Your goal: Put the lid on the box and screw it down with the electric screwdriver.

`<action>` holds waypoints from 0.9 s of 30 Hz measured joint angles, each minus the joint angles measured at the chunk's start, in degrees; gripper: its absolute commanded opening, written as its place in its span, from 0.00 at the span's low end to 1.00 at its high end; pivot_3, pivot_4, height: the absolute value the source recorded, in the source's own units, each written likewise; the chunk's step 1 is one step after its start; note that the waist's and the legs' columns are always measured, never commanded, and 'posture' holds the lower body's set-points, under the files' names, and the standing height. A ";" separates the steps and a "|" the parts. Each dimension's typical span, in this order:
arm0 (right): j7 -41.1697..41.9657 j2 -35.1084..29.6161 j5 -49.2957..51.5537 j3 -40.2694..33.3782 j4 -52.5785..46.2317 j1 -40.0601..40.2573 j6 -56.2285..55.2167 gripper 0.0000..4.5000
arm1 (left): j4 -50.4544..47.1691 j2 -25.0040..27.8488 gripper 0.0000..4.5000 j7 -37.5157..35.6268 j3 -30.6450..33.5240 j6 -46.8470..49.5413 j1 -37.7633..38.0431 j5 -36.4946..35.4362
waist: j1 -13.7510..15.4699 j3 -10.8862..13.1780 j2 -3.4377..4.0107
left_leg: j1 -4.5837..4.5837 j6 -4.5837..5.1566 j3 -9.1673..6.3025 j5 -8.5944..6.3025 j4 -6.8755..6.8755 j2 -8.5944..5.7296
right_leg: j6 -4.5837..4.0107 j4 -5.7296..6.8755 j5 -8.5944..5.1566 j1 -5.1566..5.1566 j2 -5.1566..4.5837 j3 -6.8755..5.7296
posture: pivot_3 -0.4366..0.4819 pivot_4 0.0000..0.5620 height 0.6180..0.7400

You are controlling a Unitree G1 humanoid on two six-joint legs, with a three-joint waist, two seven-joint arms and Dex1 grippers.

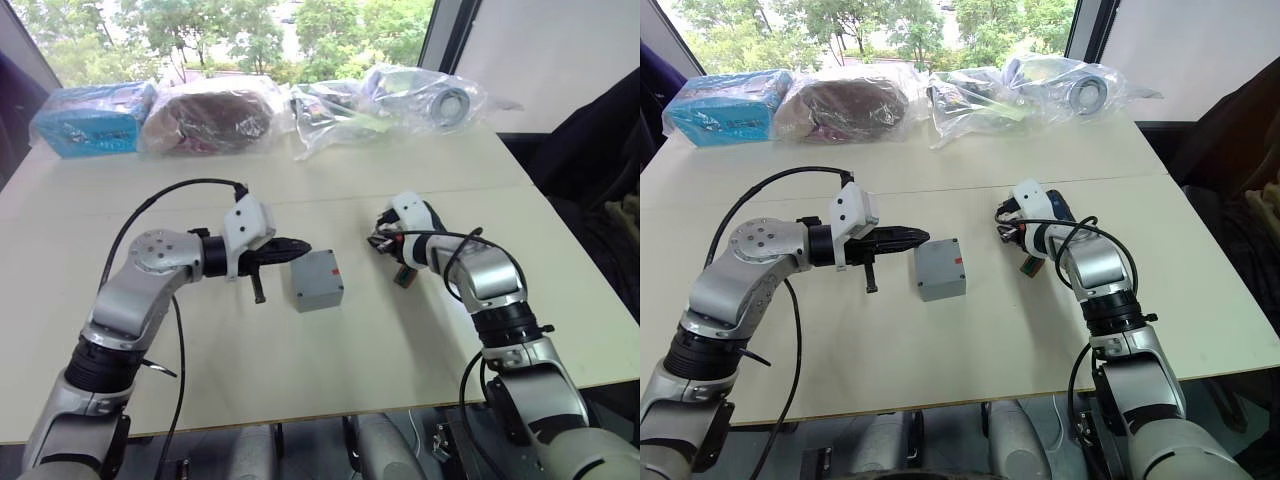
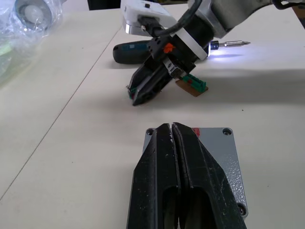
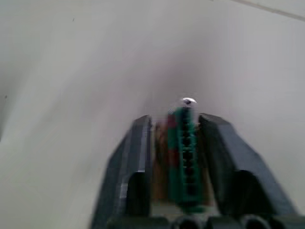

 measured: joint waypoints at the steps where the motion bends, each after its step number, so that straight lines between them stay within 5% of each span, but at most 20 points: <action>1: 0.18 -0.29 0.00 0.00 -0.52 0.05 0.04 0.67 | 0.00 0.00 0.00 0.00 0.00 0.00 0.02 0.00 | 0.00 0.00 0.00 | 0.00 0.00 0.00 0.00 0.00 0.00 | 0.00 0.00 0.00 0.00 0.00 0.00 | 0.48 0.27 1.00; 27: -0.24 0.88 1.71 -2.56 -0.42 0.89 -3.39 0.67 | 0.40 -0.07 0.00 -0.47 -0.03 -0.42 0.16 0.25 | 0.00 0.00 0.00 | 0.00 0.00 0.00 0.00 0.00 0.00 | 0.00 0.00 0.00 0.00 0.00 0.00 | 0.48 0.27 1.00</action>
